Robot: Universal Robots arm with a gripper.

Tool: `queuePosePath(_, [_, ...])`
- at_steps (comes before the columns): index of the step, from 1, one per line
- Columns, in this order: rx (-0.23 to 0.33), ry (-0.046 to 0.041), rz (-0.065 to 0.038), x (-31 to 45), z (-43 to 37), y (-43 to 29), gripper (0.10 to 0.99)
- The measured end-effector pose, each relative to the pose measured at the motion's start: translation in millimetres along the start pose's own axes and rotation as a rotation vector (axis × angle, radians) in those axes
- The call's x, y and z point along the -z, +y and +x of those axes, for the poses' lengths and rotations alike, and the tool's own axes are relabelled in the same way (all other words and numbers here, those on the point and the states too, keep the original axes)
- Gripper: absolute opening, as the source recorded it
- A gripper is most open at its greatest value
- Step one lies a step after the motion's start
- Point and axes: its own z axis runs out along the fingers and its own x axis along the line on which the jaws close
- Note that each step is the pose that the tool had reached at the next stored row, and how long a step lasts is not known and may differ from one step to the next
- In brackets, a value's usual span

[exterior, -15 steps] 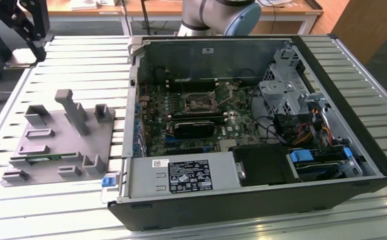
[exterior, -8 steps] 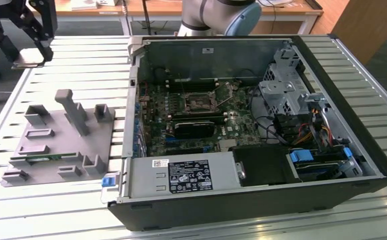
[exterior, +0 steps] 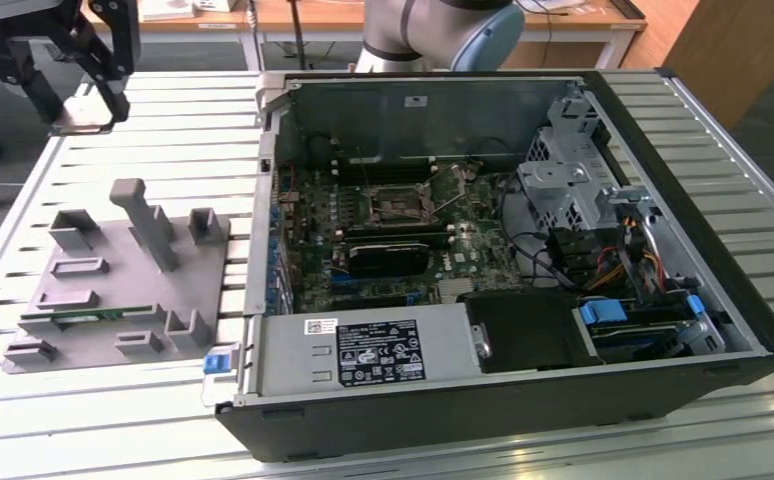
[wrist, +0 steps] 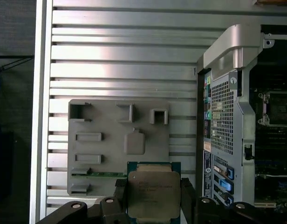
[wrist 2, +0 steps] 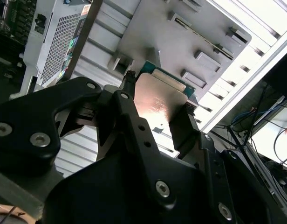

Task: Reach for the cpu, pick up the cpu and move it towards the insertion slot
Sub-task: 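Pick up the cpu and move it towards the insertion slot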

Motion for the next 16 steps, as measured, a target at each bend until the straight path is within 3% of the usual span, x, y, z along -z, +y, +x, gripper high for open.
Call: queuePosePath(16, [0.000,-0.0001,0.000,-0.3,-32.5,0.3,0.541])
